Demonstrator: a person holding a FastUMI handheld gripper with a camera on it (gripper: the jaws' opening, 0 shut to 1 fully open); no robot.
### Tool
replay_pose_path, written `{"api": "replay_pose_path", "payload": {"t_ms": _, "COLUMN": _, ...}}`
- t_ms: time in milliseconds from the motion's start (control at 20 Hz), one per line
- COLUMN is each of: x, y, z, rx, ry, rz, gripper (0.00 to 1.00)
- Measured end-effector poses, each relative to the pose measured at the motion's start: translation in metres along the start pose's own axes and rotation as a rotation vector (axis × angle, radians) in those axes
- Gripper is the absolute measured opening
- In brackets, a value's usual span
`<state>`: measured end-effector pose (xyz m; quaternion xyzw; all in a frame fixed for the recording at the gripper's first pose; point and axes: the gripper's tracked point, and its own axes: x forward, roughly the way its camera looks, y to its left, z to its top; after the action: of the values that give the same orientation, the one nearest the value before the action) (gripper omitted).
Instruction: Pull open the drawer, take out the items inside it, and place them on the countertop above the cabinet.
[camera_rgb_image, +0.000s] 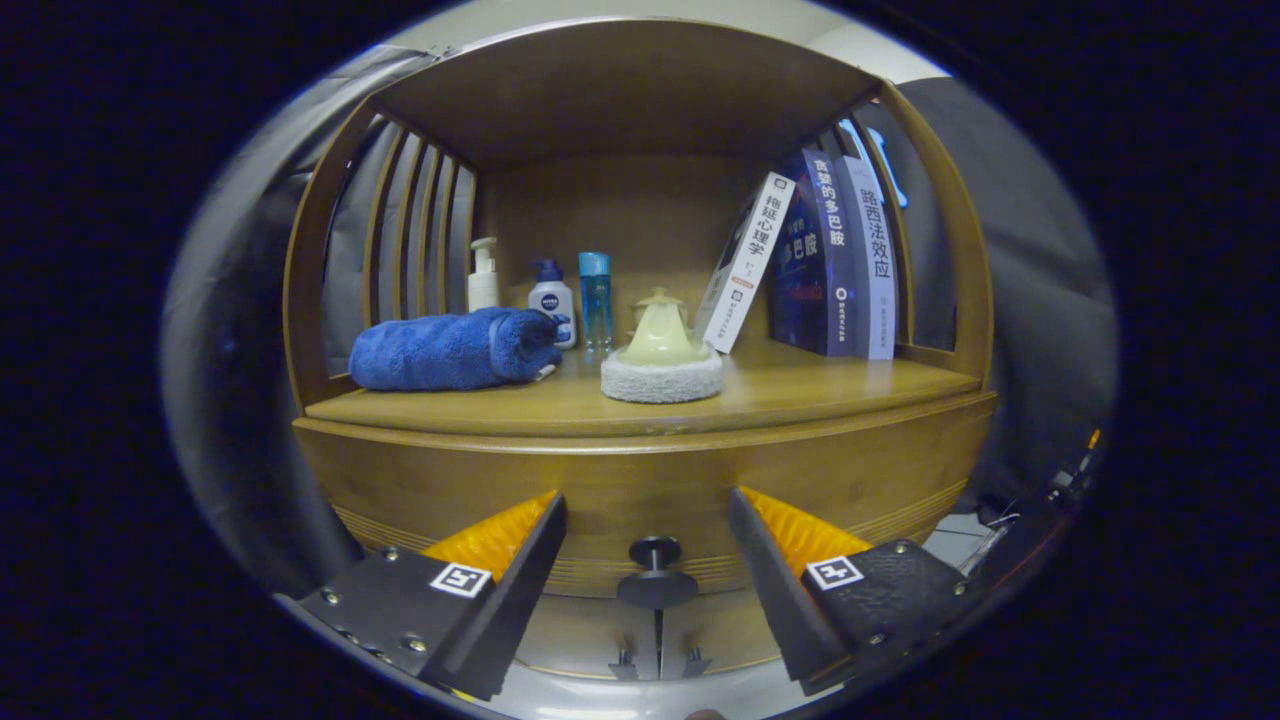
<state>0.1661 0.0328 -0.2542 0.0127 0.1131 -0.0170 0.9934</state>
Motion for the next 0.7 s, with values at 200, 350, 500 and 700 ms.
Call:
{"api": "replay_pose_path", "payload": {"t_ms": 200, "x": -0.007, "y": -0.016, "z": -0.01, "rx": -0.019, "ry": 0.045, "rz": -0.062, "gripper": 0.99}}
{"api": "replay_pose_path", "payload": {"t_ms": 350, "x": -0.026, "y": -0.007, "z": 0.0, "rx": -0.015, "ry": 0.043, "rz": -0.038, "gripper": 0.99}}
{"api": "replay_pose_path", "payload": {"t_ms": 500, "x": -0.058, "y": 0.003, "z": 0.036, "rx": -0.043, "ry": -0.017, "rz": -0.016, "gripper": 0.99}}
{"api": "replay_pose_path", "payload": {"t_ms": 700, "x": -0.11, "y": 0.012, "z": 0.083, "rx": -0.144, "ry": -0.1, "rz": -0.003, "gripper": 0.99}}
